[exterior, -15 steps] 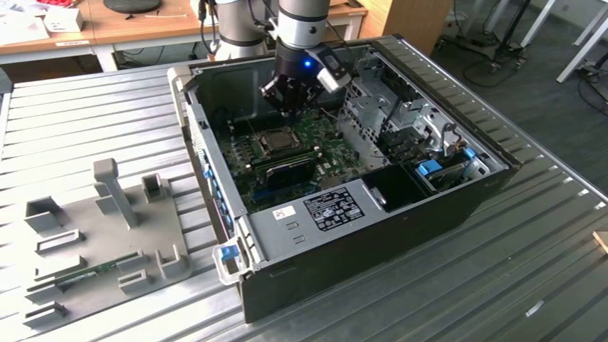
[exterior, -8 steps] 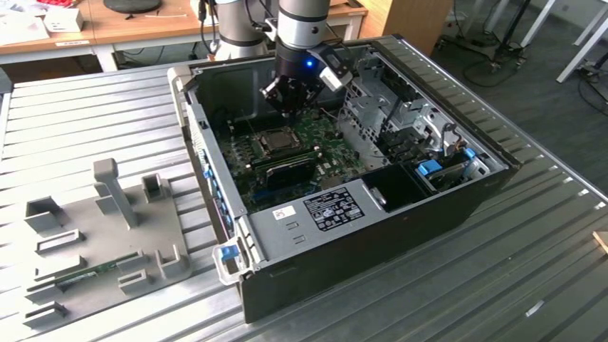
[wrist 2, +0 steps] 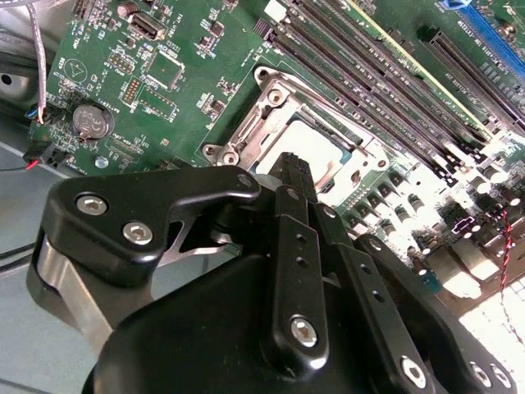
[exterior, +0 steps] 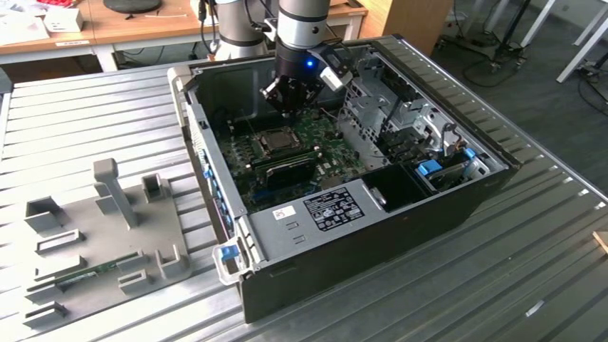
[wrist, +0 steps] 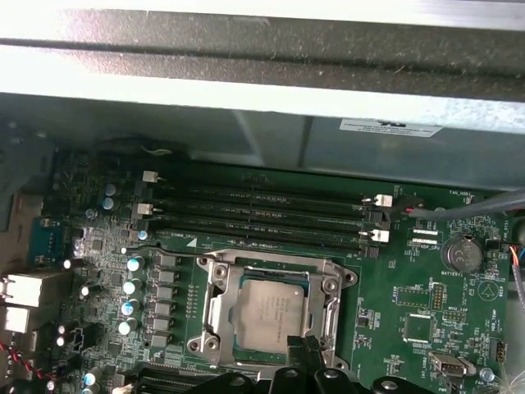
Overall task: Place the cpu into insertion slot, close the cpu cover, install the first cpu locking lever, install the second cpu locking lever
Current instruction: 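Close the cpu cover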
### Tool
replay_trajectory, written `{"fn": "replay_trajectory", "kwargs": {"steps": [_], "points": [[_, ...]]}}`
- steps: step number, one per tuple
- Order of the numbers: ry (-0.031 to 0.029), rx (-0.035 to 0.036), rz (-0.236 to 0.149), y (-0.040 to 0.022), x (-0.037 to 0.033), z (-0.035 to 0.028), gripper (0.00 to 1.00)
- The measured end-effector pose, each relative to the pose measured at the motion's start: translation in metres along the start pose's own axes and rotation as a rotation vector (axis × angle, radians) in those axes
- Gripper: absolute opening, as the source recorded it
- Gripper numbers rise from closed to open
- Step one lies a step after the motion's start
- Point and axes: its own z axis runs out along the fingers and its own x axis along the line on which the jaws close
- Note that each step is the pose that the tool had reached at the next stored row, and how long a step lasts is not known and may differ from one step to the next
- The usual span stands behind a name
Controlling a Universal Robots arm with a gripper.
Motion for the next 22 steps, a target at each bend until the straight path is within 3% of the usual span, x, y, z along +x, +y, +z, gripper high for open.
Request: {"fn": "replay_trajectory", "kwargs": {"steps": [8,15,22], "points": [[-0.0013,0.0,0.0,0.0004,0.0038,0.0002,0.1],[-0.0052,0.0004,0.002,0.0014,0.0154,0.001,0.1],[-0.0155,0.0021,0.022,0.0026,0.028,0.0051,0.1]]}}
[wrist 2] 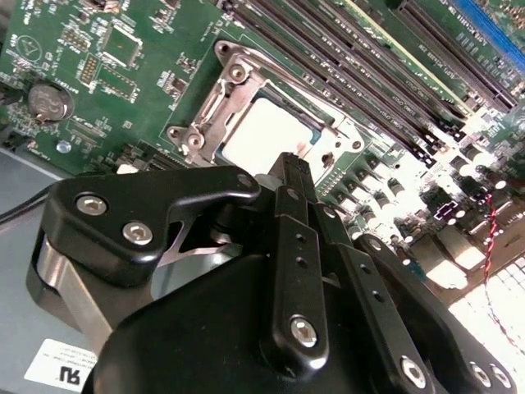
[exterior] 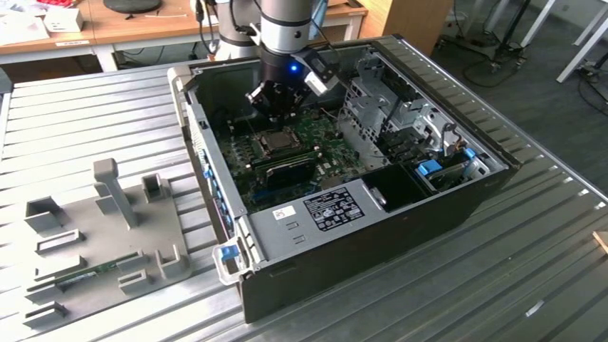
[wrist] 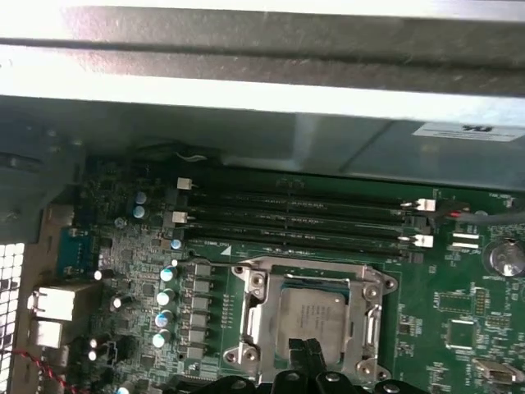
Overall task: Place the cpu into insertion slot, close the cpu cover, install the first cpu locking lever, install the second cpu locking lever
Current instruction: 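Close the cpu cover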
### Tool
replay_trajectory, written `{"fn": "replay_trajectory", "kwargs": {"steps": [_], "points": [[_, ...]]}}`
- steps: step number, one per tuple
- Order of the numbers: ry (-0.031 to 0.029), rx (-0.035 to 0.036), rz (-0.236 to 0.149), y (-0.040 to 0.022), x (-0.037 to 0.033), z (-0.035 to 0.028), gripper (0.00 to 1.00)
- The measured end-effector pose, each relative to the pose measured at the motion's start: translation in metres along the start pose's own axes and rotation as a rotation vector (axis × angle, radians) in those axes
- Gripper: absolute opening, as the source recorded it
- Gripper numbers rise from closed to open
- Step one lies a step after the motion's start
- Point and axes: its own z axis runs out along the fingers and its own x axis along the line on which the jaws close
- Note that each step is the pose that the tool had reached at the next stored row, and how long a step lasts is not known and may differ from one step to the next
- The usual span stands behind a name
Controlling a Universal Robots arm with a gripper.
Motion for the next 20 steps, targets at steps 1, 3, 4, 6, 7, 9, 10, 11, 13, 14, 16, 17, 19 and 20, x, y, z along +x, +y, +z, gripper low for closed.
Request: {"fn": "replay_trajectory", "kwargs": {"steps": [1,3,4,6,7,9,10,11,13,14,16,17,19,20], "points": [[-0.0018,0.0006,0.007,0.0,0.0008,0.0013,0.1],[-0.0041,0.0012,0.019,0.0001,0.0026,0.003,0.1],[-0.005,0.0014,0.021,0.0002,0.0037,0.0031,0.1],[-0.0051,0.0015,0.021,0.0002,0.0038,0.0031,0.1],[-0.0052,0.0015,0.021,0.0002,0.0038,0.0031,0.1],[-0.0052,0.0014,0.021,0.0002,0.0038,0.0032,0.1],[-0.0053,0.0013,0.021,0.0002,0.0039,0.0032,0.1],[-0.0055,0.001,0.021,0.0002,0.004,0.0038,0.1],[-0.0055,0.0013,0.021,0.0002,0.0044,0.0058,0.1],[-0.0056,0.0013,0.021,0.0002,0.0044,0.0062,0.1],[-0.0054,0.0016,0.021,0.0001,0.0045,0.0061,0.1],[-0.0054,0.0016,0.021,0.0002,0.0045,0.0061,0.1],[-0.0056,0.0014,0.021,0.0002,0.0049,0.0063,0.1],[-0.0057,0.0013,0.021,0.0003,0.0055,0.0064,0.1]]}}
